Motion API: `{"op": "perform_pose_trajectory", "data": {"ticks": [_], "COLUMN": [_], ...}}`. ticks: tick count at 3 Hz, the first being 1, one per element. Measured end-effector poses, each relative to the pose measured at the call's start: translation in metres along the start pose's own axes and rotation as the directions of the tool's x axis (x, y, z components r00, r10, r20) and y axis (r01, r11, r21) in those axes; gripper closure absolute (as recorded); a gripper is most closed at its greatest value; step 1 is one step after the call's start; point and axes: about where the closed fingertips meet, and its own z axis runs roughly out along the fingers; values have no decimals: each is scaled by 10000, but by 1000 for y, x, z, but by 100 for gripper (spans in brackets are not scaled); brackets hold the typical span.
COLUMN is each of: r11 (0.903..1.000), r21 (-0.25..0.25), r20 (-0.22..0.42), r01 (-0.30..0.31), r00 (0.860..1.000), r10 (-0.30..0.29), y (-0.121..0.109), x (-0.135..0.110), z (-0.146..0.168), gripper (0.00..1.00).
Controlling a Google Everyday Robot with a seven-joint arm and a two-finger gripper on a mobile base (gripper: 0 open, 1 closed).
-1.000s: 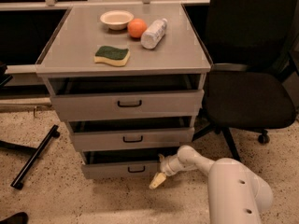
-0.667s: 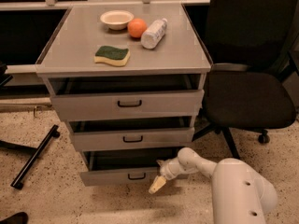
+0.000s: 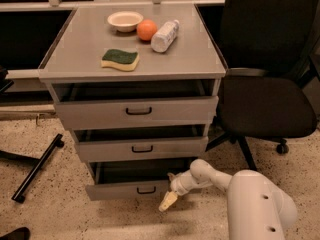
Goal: Open bottom drawer
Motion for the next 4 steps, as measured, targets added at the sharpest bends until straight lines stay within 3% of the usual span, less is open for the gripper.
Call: {"op": "perform_pose_trajectory", "data": {"ticks": [1, 2, 3, 4], "r11": [10000, 9963, 9869, 9869], "r21": [-87, 174, -657, -657], "r20": [-2, 179, 109, 109], "r01": [-33, -838, -1474, -1473], "r00": [10000, 9963, 9889, 9889], "r10": [33, 835, 1484, 1483], "y": [4, 18, 78, 78], "x": [-1, 1, 14, 14], "z": [-2, -36, -36, -36], "gripper": [0, 0, 0, 0]}}
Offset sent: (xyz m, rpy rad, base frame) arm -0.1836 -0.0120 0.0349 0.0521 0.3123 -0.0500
